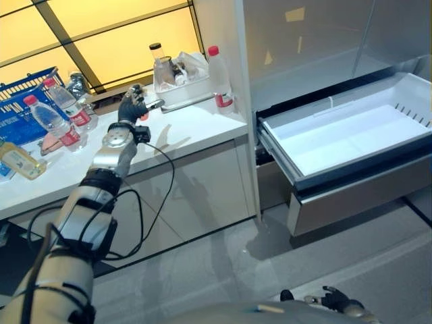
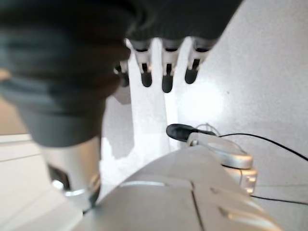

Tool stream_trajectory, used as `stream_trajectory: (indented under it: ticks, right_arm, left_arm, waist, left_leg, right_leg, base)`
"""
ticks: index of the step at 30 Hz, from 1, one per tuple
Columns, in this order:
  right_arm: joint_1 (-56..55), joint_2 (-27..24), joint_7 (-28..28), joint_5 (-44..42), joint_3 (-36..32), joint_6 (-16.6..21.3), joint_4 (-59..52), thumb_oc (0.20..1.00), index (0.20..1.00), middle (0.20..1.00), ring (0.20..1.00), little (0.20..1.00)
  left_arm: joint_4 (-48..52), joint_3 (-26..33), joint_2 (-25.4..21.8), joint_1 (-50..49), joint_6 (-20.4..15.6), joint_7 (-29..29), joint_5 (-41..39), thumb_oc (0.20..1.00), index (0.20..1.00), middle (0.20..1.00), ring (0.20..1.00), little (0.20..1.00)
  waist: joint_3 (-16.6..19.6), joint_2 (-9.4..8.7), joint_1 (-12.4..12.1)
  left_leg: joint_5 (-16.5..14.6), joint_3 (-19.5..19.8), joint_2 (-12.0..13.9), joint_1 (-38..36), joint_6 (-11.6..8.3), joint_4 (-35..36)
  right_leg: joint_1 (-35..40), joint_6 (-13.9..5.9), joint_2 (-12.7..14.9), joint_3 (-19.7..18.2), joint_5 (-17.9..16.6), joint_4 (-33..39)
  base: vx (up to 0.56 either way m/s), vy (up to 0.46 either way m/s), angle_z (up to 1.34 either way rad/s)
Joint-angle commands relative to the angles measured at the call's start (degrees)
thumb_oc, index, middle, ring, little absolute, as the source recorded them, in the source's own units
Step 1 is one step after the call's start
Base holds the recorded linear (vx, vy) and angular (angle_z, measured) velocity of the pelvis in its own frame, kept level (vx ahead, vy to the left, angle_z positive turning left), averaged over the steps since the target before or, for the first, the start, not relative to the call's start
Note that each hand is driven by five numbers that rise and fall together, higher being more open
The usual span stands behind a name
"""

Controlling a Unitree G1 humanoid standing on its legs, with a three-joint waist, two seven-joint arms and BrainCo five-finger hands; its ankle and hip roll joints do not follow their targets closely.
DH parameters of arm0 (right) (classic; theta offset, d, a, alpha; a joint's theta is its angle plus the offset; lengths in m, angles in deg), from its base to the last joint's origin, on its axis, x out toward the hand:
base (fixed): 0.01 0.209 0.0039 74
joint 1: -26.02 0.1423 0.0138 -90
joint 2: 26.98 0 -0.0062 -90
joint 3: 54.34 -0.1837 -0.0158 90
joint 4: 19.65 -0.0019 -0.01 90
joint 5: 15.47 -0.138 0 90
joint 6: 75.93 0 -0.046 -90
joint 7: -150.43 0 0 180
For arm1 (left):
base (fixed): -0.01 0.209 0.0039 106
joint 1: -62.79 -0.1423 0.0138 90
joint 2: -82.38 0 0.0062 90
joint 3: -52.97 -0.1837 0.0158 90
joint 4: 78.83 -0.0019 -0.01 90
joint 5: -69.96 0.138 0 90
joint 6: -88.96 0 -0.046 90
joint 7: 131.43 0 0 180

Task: Take the drinks into the refrigerator

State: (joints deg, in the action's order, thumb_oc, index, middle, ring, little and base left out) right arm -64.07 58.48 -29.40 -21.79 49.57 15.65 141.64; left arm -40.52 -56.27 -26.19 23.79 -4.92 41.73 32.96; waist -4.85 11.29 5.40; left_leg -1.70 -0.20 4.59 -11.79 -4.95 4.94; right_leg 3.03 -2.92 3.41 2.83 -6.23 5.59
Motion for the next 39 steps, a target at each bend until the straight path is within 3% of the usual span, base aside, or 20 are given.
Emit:
stream_trajectory:
  ticks: [1, 11, 22, 32, 39]
  right_arm:
    - [-0.4, 0.7, -0.5, 0.3, 1.5, -0.4, 1.8, 1.0, 1.0, 1.0, 1.0, 1.0]
    - [-0.6, -0.4, -1.1, 0.7, 1.9, -0.6, 2.2, 1.0, 1.0, 1.0, 1.0, 1.0]
    - [0.4, -1.5, 0.0, -0.2, 0.7, -0.2, 2.7, 1.0, 1.0, 1.0, 1.0, 1.0]
    - [4.4, -1.7, 2.4, -2.4, 1.0, 0.9, 1.0, 1.0, 1.0, 1.0, 1.0, 1.0]
    - [5.5, -1.6, 3.0, -3.0, 1.2, 1.4, -0.1, 1.0, 1.0, 1.0, 1.0, 1.0]
  left_arm:
    - [-4.8, 0.7, -3.9, 8.0, -1.1, -0.1, 0.6, 1.0, 1.0, 1.0, 1.0, 1.0]
    - [-12.3, -2.5, -6.5, 12.9, 0.8, 3.4, 2.2, 1.0, 1.0, 1.0, 1.0, 1.0]
    - [-11.9, -2.8, -3.2, 12.8, -0.1, 3.1, 3.3, 1.0, 1.0, 1.0, 1.0, 1.0]
    - [-11.5, -4.3, 0.8, 16.3, -2.0, 0.3, 2.5, 1.0, 1.0, 1.0, 1.0, 1.0]
    - [-12.2, -3.8, 1.4, 16.4, -1.9, 0.2, 2.3, 1.0, 1.0, 1.0, 1.0, 1.0]
  waist:
    - [0.5, -3.01, 1.6]
    - [1.1, -1.13, 3.7]
    - [-3.2, -0.21, 7.0]
    - [-9.5, -2.39, 9.6]
    - [-10.8, -3.58, 9.9]
  left_leg:
    - [-3.4, 1.4, -3.9, 2.3, 1.17, -5.6]
    - [-3.6, -0.3, -3.6, -1.1, 1.49, -2.9]
    - [-2.8, -3.0, -3.4, -0.2, 1.79, -0.9]
    - [-1.1, -7.2, -3.4, 7.3, 1.99, -2.4]
    - [-1.5, -8.9, -3.7, 8.8, 2.27, -3.1]
  right_leg:
    - [6.9, -2.27, 1.7, 0.3, 10.8, -4.1]
    - [8.3, -3.23, 2.3, -1.5, 11.0, -3.8]
    - [4.6, -4.23, 2.5, -4.4, 9.4, -3.2]
    - [-6.0, -5.06, 1.8, -8.9, 6.5, -5.2]
    - [-8.6, -5.38, 1.5, -10.7, 5.9, -6.1]
  base:
    - [0.05, 0.041, -0.01]
    - [0.05, 0.048, -0.08]
    - [-0.04, 0.038, -0.14]
    - [-0.12, 0.029, -0.32]
    - [-0.01, 0.016, -0.06]
